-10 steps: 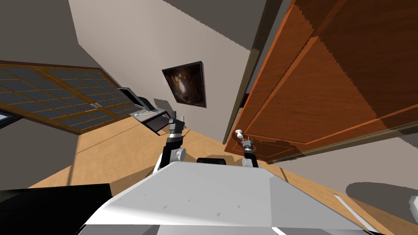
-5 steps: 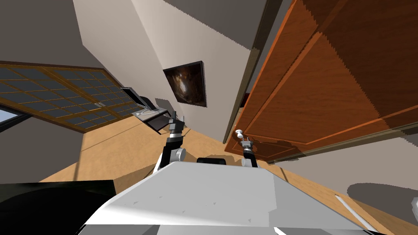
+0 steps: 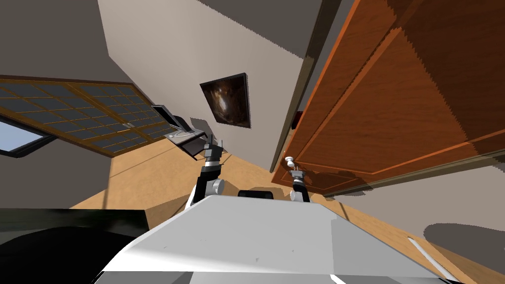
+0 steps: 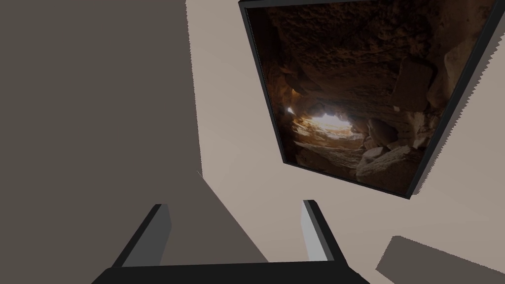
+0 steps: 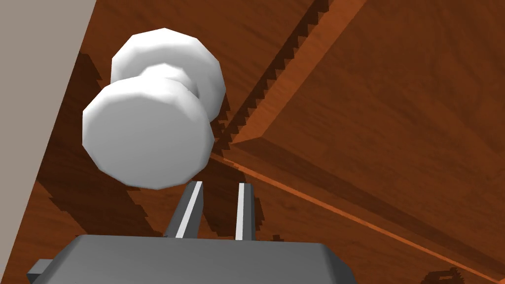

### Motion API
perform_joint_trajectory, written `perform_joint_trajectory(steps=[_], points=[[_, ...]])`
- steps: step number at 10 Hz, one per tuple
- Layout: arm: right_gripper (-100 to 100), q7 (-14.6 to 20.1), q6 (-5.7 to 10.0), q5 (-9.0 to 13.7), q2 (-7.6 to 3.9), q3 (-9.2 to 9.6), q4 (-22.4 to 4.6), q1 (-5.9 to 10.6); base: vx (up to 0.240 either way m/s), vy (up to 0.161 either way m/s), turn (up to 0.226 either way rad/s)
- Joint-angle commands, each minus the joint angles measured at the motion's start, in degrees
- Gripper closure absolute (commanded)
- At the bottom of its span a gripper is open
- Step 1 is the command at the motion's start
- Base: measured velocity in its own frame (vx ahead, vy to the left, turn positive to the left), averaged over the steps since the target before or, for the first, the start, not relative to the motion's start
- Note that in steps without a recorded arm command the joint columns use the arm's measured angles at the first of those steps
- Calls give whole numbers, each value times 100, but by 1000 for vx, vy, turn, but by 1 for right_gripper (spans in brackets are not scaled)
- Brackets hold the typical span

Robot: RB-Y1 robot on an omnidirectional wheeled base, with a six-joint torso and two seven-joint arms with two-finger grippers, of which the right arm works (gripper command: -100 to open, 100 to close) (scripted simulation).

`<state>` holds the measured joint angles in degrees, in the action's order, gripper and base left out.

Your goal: Pull the door open

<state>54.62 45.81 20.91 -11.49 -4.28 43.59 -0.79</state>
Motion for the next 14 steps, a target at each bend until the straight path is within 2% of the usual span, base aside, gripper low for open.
perform_joint_trajectory(steps=[1,4,6,8,9,10,12,14], points=[[-100,182,26,2,94,142,75,65,-43,-7,14],[-100,601,6,214,137,217,100,75,-44,-11,45],[-100,658,6,214,137,217,100,75,-22,-3,1],[-100,1041,-13,409,177,285,122,83,-45,-10,36],[-100,1124,-13,409,177,285,122,83,-55,-16,41],[-100,1330,-22,500,195,317,132,87,-58,-13,44],[-100,1351,-22,500,195,317,132,87,-28,-10,-7],[-100,1714,-38,656,227,372,148,94,-35,-3,35]])
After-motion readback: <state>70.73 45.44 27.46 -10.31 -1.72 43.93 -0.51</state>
